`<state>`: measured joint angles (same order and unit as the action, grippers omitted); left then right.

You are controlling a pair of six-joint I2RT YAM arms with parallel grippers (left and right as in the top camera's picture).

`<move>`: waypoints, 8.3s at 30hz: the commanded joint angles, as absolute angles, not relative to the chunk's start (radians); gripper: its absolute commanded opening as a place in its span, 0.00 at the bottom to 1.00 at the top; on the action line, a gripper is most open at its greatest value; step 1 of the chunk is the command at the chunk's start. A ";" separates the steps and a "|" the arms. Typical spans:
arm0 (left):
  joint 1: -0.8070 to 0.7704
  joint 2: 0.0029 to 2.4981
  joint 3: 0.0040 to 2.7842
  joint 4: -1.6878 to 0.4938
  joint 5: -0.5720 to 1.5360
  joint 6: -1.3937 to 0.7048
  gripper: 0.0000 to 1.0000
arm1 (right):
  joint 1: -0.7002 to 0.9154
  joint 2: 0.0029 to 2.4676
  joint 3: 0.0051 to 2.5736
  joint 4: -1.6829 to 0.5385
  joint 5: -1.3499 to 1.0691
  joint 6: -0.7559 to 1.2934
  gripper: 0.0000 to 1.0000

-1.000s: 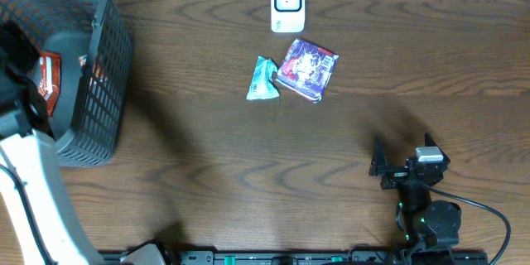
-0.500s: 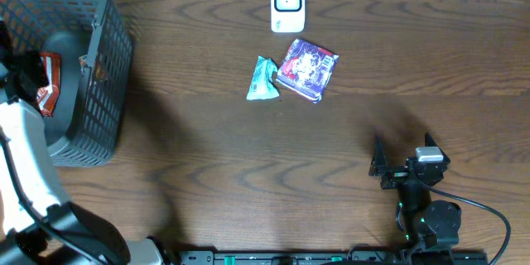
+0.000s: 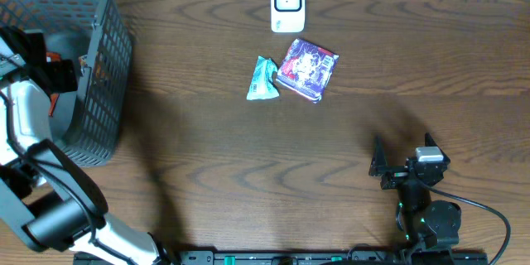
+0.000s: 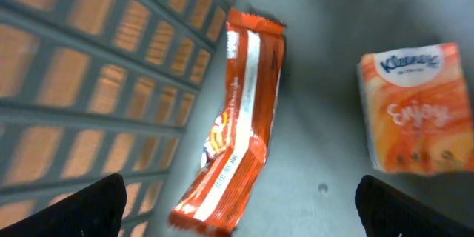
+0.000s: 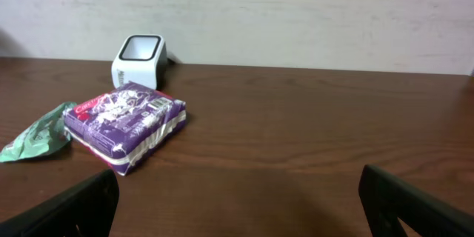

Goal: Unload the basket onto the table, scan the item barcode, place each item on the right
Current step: 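Reach the left gripper into the basket and grasp the red snack bar, then move the red snack bar to the scanner and drop it by the green packet, then reach the left gripper into the basket and grasp the orange Kleenex pack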

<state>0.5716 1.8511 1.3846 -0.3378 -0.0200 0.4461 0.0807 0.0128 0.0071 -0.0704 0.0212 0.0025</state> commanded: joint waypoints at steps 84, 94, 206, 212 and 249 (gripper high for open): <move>0.603 1.334 1.341 -0.039 0.435 -0.468 0.07 | 0.078 0.009 0.006 -0.075 0.020 -0.008 0.99; 0.263 1.202 1.341 -0.051 0.434 -0.605 0.07 | 0.078 0.009 0.006 -0.075 0.020 -0.008 0.99; 0.521 2.102 1.401 -0.126 0.268 0.155 0.75 | 0.078 0.011 0.006 -0.075 0.020 -0.008 0.99; 0.520 2.133 1.398 -0.131 0.268 0.183 0.71 | 0.078 0.011 0.006 -0.075 0.020 -0.008 0.99; 0.521 1.983 1.411 -0.315 0.279 -0.058 0.07 | 0.078 0.011 0.005 -0.075 0.020 -0.008 0.99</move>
<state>0.5106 2.0495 1.4265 -0.3321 0.3267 0.0399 0.0807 0.0128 0.0071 -0.0704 0.0212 0.0025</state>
